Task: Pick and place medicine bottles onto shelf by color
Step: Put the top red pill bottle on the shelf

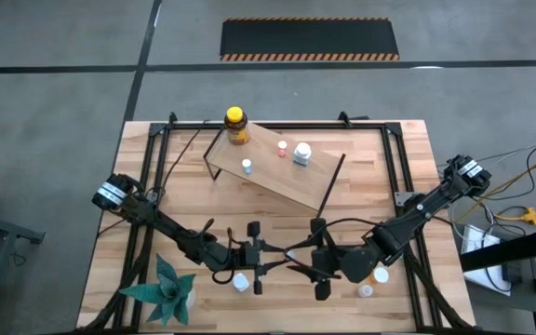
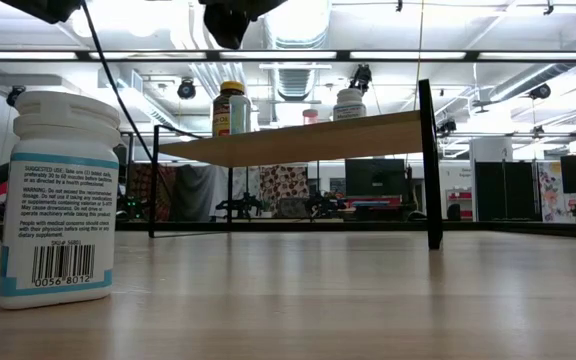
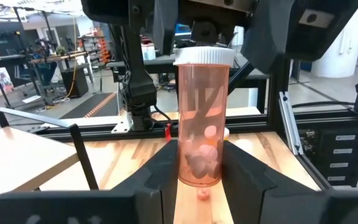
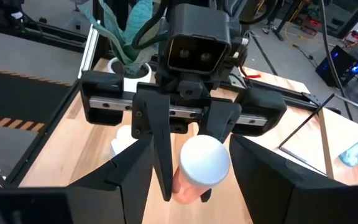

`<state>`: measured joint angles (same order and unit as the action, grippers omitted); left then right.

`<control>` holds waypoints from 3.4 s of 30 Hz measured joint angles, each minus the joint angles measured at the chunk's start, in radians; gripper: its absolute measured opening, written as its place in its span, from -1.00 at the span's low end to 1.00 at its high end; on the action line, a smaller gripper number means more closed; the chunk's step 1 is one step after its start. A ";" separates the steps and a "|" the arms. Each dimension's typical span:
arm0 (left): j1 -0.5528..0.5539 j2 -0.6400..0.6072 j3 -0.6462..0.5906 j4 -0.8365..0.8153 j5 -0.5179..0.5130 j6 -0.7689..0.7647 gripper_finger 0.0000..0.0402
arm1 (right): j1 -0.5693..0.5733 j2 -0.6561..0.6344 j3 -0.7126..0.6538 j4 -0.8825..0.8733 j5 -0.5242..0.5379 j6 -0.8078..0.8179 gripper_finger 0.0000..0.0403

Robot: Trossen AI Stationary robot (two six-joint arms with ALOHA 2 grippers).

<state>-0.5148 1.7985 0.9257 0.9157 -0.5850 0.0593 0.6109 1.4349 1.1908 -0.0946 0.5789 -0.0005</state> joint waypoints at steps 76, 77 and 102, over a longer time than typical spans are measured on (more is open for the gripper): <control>-0.004 -0.532 -0.023 -0.595 0.001 0.130 -0.06 | -0.547 -0.183 -0.120 -0.312 -0.042 0.194 -0.48; -0.004 -0.533 -0.031 -0.595 0.001 0.130 -0.06 | -0.557 -0.181 -0.124 -0.313 -0.050 0.202 -0.48; -0.004 -0.543 -0.048 -0.585 0.002 0.128 -0.06 | -0.581 -0.097 -0.118 -0.207 -0.131 0.199 -0.33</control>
<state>-0.5190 1.2556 0.8772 0.3309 -0.5835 0.1869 0.0299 1.3379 1.0725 -0.3015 0.4477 0.1982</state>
